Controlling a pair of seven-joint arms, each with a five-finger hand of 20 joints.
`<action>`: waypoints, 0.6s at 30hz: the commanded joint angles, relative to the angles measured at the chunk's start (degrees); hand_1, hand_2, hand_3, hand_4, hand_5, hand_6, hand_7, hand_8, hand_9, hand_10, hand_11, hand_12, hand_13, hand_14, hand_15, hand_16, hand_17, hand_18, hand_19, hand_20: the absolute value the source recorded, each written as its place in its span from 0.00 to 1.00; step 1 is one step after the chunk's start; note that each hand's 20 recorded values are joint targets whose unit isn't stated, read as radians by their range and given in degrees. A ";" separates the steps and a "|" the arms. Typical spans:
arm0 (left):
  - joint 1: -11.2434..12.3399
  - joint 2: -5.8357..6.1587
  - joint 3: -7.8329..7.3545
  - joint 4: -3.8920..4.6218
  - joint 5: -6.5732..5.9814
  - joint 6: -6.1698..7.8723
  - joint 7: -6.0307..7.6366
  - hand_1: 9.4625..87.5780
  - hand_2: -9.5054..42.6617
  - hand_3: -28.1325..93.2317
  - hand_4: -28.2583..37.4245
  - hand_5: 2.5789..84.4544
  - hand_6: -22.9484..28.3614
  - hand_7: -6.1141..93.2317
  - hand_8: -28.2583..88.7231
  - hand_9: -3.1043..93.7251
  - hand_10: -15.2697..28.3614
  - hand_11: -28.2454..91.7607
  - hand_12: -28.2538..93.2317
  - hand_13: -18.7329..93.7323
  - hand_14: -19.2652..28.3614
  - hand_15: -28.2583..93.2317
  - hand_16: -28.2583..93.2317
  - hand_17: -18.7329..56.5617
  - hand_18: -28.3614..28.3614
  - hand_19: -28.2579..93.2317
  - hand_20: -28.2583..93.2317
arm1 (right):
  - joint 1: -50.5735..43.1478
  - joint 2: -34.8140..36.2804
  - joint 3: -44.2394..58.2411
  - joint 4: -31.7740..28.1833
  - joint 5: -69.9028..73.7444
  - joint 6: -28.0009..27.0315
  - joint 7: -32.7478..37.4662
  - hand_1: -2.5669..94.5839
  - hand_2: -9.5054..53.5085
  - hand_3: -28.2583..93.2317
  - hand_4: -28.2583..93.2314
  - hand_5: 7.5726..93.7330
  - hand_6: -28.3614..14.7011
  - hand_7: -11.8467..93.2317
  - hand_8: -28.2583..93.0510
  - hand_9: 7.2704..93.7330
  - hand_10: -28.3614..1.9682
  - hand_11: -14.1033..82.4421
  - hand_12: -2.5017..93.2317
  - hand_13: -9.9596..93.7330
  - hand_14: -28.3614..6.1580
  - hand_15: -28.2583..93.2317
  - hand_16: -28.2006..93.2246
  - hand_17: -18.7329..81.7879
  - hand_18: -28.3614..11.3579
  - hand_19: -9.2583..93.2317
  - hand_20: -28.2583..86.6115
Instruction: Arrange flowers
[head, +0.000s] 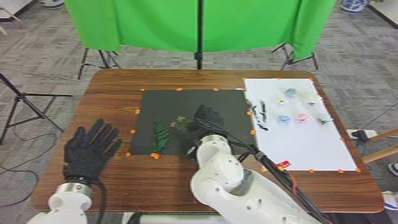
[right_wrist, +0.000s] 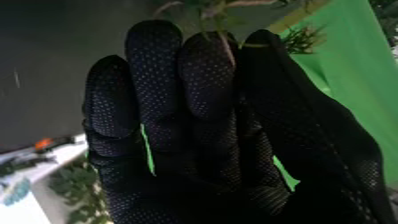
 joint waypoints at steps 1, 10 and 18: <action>0.56 -0.65 0.73 0.76 -0.06 0.33 -0.35 0.22 0.43 0.84 0.00 0.47 0.57 0.23 0.14 0.40 0.67 0.42 0.31 0.40 0.68 0.49 0.17 0.19 0.70 0.42 0.32 | -2.91 -0.64 1.08 -1.16 0.93 -2.02 -0.19 0.60 0.03 0.79 0.05 0.73 0.54 0.48 0.40 0.89 0.51 0.54 0.42 0.85 0.42 0.63 0.45 0.58 0.00 0.92 0.45; 1.09 -0.52 0.32 0.55 -0.12 0.37 0.24 0.22 0.42 0.85 0.00 0.47 0.56 0.23 0.14 0.40 0.67 0.42 0.31 0.40 0.68 0.49 0.18 0.19 0.70 0.42 0.32 | -3.37 -0.63 1.18 -2.79 2.67 -2.72 -1.64 0.55 0.00 0.77 0.08 0.72 0.46 0.27 0.35 0.87 0.43 0.56 0.37 0.82 0.38 0.65 0.43 0.57 0.00 0.90 0.45; 2.27 -1.23 -0.61 0.16 -0.39 0.28 1.81 0.22 0.42 0.84 0.00 0.47 0.56 0.23 0.14 0.40 0.67 0.42 0.31 0.40 0.68 0.49 0.18 0.19 0.69 0.42 0.32 | -1.37 2.13 2.65 -5.51 4.12 -0.95 -3.62 0.50 0.01 0.81 0.09 0.70 0.46 0.27 0.20 0.84 0.38 0.57 0.35 0.80 0.34 0.66 0.43 0.55 0.00 0.89 0.45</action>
